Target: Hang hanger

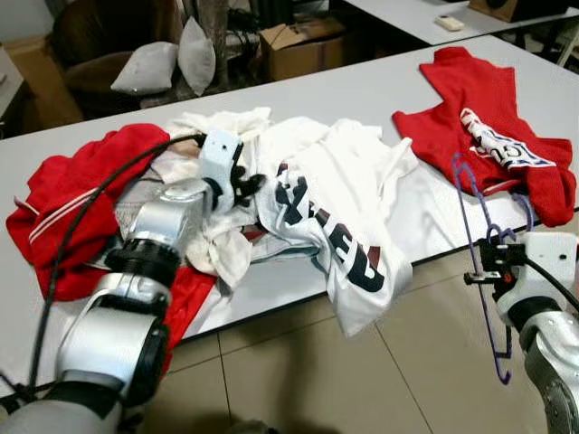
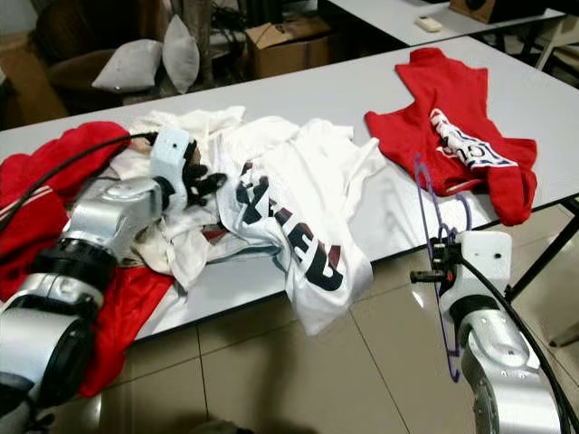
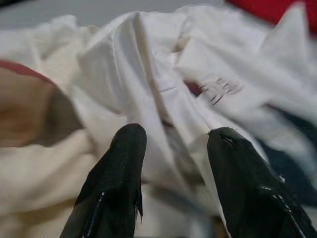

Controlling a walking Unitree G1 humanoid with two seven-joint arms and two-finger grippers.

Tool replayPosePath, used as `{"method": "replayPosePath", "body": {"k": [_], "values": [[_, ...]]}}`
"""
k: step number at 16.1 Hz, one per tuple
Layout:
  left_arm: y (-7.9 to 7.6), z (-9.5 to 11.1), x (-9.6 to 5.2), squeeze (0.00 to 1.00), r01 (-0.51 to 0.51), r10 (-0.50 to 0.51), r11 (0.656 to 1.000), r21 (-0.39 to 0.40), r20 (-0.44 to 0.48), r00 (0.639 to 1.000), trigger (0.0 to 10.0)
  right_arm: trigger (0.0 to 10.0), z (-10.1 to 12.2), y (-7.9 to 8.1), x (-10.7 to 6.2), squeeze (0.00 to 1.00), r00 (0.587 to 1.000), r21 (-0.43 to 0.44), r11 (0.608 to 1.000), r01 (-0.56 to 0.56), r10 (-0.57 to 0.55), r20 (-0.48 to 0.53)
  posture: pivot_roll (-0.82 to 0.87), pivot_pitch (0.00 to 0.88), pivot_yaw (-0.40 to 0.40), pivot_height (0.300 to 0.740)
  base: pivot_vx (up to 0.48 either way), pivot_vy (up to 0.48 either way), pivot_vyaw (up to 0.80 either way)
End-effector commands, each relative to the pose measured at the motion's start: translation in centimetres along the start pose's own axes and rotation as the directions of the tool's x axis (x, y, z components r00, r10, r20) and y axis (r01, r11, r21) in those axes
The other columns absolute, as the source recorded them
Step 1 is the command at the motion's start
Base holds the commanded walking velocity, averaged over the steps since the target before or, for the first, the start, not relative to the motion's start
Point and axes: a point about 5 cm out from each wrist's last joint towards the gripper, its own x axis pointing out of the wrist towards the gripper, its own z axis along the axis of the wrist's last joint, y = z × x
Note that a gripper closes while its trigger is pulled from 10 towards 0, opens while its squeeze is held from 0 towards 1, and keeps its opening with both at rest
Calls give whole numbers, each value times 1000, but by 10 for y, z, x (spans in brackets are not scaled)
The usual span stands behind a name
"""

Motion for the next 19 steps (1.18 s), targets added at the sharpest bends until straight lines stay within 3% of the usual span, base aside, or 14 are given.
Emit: {"method": "replayPosePath", "body": {"k": [1,2,3,4,5,12,16,19], "values": [[3,1,-1,0,6,-6,998,-57,2,1000,10000,10000,2,4,-2,0,1000,2,1000,-18,18,11,3,0,107,740,0,0,0],[0,-3,1,0,45,-46,990,-132,2,999,9725,10000,1,4,-2,0,1000,2,1000,-21,21,9,0,0,112,740,0,0,0],[-1,-5,2,0,56,-57,987,-152,-3,998,4745,10000,1,4,-2,0,1000,2,1000,-22,22,8,1,0,111,740,0,0,0],[-3,-9,3,0,78,-81,983,-166,-14,997,471,10000,1,5,-1,0,1000,1,1000,-24,24,8,2,0,109,740,0,0,0],[-7,-12,4,0,106,-111,978,-180,-17,994,0,10000,1,5,-1,0,1000,0,1000,-27,27,7,2,0,109,740,0,0,0],[-22,-5,6,0,249,-248,951,-185,33,968,0,10000,2,6,3,0,999,-11,999,-36,36,8,11,0,104,740,0,0,0],[-25,-11,9,0,230,-234,963,-144,-9,972,0,10000,1,6,2,0,999,-17,999,-35,35,6,7,0,111,740,0,0,0],[-28,4,12,0,227,-215,957,-179,84,973,0,10000,0,6,0,0,999,-15,999,-31,31,6,6,0,116,740,0,0,0]]}}
